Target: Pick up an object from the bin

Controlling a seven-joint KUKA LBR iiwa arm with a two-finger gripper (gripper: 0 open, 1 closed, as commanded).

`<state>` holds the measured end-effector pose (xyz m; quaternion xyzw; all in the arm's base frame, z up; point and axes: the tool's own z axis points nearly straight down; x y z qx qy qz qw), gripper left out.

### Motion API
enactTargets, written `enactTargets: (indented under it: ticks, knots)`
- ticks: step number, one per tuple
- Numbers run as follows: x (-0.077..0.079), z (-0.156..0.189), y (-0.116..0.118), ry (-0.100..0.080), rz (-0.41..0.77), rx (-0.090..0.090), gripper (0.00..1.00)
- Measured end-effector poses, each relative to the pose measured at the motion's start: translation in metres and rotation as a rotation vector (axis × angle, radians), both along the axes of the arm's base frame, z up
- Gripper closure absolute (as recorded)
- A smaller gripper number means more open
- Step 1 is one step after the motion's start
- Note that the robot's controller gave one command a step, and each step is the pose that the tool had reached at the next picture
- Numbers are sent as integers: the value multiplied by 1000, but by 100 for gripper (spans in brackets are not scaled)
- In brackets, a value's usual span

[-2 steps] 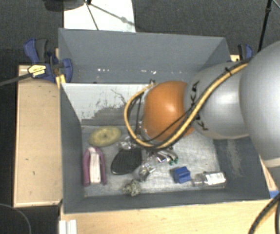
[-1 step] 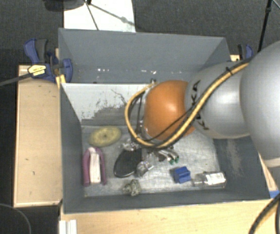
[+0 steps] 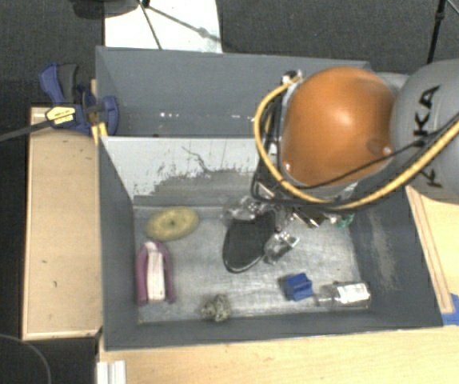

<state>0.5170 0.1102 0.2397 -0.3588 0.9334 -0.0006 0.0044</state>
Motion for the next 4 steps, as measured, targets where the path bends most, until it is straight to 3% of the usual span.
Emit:
enactTargets:
  ticks: [1,2,3,4]
  knots:
    - [26,-2,31,4,197,0,100]
    - [26,-2,31,4,193,0,0]
    - [52,-149,22,12,487,-3,0]
    - [-14,-94,49,9,1166,-6,0]
